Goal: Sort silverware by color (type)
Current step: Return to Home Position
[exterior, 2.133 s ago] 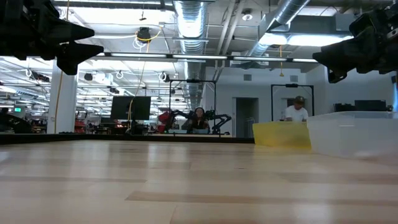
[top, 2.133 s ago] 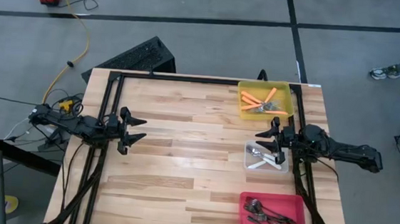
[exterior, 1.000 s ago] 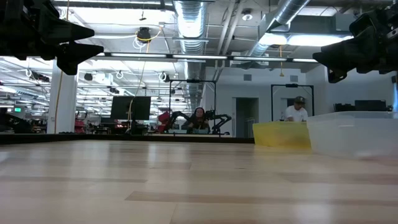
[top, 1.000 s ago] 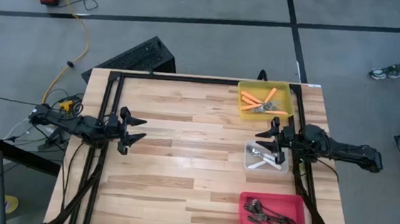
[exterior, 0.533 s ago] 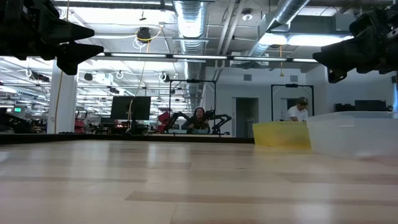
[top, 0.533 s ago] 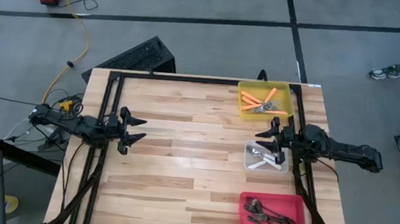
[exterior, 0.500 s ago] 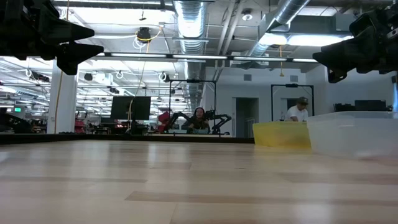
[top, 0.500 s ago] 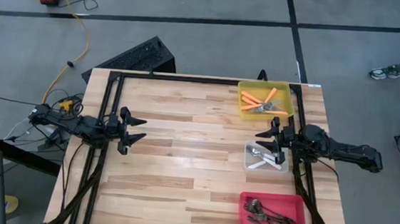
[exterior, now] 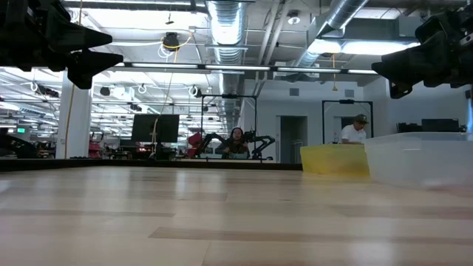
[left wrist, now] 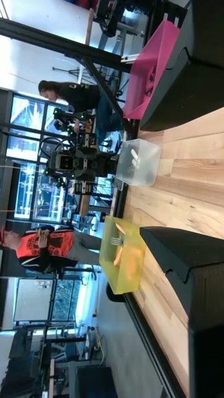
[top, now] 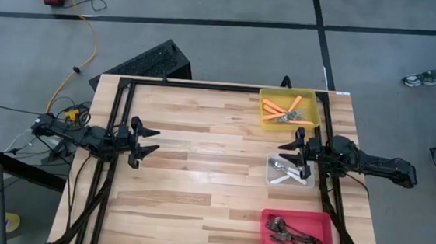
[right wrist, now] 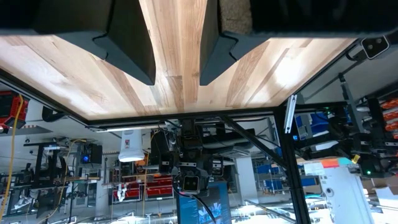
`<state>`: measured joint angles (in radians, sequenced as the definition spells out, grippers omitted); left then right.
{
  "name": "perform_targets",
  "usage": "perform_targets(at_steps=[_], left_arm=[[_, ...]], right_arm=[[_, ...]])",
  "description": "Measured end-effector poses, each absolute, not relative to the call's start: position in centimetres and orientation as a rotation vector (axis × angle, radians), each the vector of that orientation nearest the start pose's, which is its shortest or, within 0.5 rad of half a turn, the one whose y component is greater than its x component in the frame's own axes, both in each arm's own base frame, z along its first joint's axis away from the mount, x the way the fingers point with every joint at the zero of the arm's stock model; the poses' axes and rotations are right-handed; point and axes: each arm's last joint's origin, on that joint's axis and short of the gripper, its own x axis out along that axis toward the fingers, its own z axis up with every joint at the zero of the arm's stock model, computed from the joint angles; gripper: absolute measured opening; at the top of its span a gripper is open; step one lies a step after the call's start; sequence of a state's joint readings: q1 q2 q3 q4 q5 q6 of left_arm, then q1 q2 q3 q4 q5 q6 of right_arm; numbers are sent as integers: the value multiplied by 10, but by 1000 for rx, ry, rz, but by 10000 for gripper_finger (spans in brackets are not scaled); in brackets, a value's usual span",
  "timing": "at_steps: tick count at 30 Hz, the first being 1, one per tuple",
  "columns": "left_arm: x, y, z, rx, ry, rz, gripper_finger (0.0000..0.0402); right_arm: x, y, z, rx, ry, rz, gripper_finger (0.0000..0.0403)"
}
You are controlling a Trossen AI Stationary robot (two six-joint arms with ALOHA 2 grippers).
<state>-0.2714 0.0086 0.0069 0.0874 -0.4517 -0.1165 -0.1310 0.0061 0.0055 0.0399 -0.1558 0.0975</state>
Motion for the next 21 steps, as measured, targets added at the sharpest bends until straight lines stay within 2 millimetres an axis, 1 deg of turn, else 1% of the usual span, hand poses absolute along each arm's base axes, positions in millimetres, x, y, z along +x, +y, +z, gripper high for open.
perform_targets(at_steps=[21], left_arm=[[94, -13, 173, -147, -91, 176, 247]], right_arm=[[97, -8, 169, 92, -37, 26, 150]])
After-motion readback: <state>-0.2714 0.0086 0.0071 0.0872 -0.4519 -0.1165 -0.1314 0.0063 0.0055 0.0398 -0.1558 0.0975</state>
